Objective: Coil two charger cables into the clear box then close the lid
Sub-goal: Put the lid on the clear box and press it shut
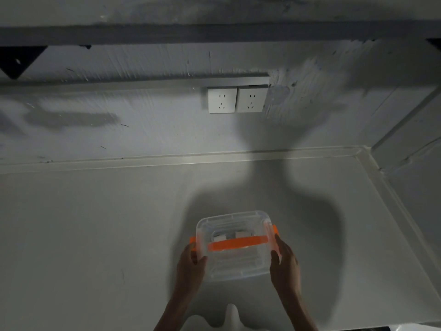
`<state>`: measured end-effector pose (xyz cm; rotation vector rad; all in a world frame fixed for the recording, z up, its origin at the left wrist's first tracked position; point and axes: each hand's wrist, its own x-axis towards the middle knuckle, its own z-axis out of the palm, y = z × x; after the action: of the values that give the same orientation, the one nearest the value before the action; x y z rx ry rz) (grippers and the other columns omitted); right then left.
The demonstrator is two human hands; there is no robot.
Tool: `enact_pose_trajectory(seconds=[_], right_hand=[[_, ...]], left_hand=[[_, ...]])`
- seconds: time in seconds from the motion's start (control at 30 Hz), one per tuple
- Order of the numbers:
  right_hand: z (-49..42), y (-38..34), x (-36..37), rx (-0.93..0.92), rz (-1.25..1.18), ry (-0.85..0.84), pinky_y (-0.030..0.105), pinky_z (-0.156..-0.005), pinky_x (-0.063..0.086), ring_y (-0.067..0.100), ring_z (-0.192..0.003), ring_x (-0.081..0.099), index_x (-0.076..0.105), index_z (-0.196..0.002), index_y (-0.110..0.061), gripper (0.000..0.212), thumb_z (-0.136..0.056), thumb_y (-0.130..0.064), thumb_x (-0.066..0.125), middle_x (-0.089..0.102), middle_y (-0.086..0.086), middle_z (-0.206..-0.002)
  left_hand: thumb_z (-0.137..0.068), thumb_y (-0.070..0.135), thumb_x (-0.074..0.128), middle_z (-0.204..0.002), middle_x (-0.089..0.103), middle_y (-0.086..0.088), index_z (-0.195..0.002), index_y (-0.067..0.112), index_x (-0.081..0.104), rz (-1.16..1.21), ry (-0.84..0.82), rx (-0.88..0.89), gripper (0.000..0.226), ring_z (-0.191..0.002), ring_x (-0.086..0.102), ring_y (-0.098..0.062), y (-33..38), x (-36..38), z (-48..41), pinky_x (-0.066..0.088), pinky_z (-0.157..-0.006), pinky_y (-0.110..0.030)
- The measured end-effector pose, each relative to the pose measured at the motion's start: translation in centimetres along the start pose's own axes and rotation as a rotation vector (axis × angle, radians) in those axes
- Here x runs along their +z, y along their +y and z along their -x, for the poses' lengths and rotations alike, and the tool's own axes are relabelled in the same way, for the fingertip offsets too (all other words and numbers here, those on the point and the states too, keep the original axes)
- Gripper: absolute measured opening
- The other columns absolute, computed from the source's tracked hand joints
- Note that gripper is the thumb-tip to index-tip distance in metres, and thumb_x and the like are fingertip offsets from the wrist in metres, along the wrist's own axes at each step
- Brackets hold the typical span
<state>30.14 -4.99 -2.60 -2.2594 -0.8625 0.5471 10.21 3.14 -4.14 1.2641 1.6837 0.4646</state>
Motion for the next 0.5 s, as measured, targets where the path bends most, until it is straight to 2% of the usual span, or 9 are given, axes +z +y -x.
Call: enact_pose_trajectory(seconds=[0.13,0.37,0.5], right_hand=[[0.2,0.0,0.0,0.004,0.034,0.004,0.025,-0.077,0.046,0.030,-0.101,0.068,0.055,-0.134,-0.013,0.054,-0.084,0.009,0.059,0.069,0.012,-0.120],[1.3,0.1,-0.9,0.025,0.033,-0.012,0.040,-0.086,0.055,0.031,-0.102,0.069,0.058,-0.131,-0.014,0.050,-0.084,0.001,0.065,0.069,0.014,-0.121],[0.8,0.6,-0.9,0.026,0.045,-0.022,0.032,-0.075,0.055,0.030,-0.095,0.071,0.058,-0.131,-0.015,0.050,-0.084,0.001,0.065,0.070,0.013,-0.118]], left_hand=[[-0.078,0.008,0.064,-0.095,0.071,-0.006,-0.118,0.012,0.062,-0.039,0.006,0.003,0.040,-0.084,0.067,-0.024,-0.1,0.1,0.2,0.054,-0.073,-0.033],[-0.079,0.005,0.056,-0.105,0.070,-0.007,-0.121,0.014,0.060,-0.073,0.039,0.031,0.044,-0.098,0.067,-0.027,-0.4,0.5,0.0,0.055,-0.085,-0.041],[-0.078,0.008,0.058,-0.110,0.068,-0.009,-0.122,0.010,0.059,-0.142,0.043,0.035,0.044,-0.101,0.064,-0.029,-1.1,1.1,0.1,0.053,-0.088,-0.041]])
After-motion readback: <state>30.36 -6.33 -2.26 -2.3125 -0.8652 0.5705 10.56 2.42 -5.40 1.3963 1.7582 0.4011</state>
